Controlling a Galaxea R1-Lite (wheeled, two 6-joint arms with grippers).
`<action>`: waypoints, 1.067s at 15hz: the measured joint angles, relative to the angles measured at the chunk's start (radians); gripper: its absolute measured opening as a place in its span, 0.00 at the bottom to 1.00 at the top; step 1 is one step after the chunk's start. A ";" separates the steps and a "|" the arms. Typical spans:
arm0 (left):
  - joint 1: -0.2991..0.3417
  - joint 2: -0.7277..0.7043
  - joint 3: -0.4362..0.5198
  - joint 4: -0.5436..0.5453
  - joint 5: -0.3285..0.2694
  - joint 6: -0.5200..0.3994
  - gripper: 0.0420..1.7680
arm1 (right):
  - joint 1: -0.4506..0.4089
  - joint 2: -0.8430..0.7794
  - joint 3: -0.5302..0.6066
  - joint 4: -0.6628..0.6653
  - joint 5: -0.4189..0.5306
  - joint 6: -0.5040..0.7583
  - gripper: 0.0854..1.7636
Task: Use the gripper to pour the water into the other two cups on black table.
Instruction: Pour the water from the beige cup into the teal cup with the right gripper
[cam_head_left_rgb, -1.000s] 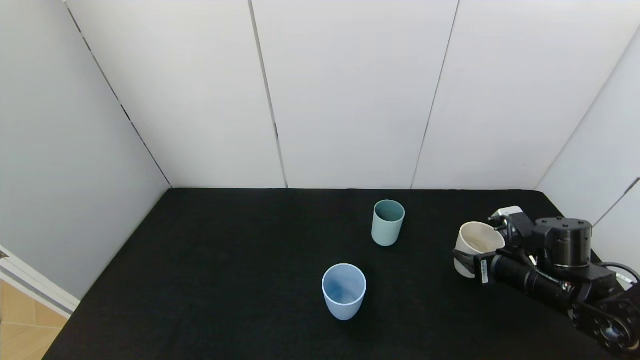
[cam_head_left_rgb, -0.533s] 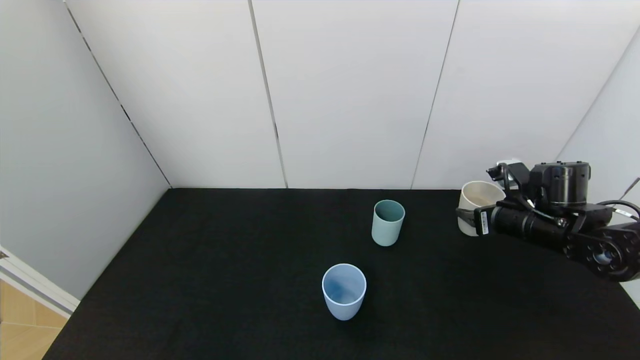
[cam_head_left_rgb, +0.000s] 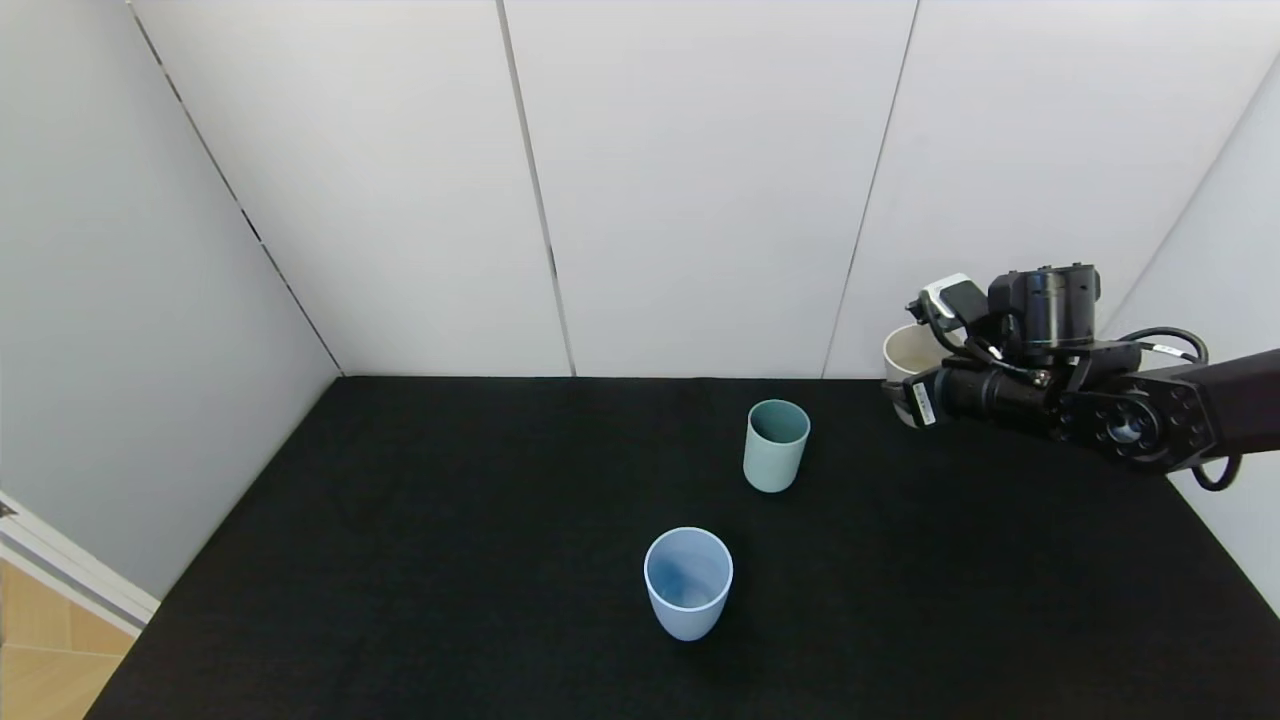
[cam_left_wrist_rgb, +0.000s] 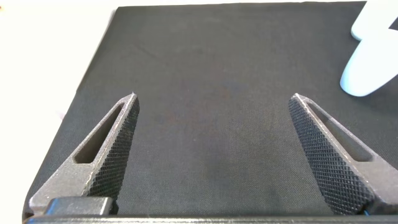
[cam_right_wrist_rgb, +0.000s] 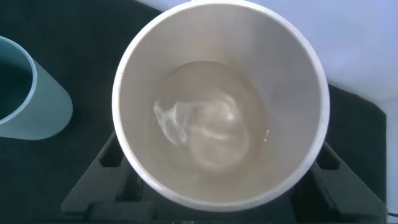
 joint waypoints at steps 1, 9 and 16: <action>0.000 0.000 0.000 0.001 0.000 0.000 0.97 | 0.015 0.010 -0.033 0.039 -0.009 -0.008 0.71; 0.000 0.000 0.000 0.002 0.000 0.000 0.97 | 0.110 0.042 -0.097 0.120 -0.095 -0.168 0.71; 0.000 0.000 0.000 0.002 0.000 0.000 0.97 | 0.150 0.044 -0.129 0.138 -0.188 -0.307 0.71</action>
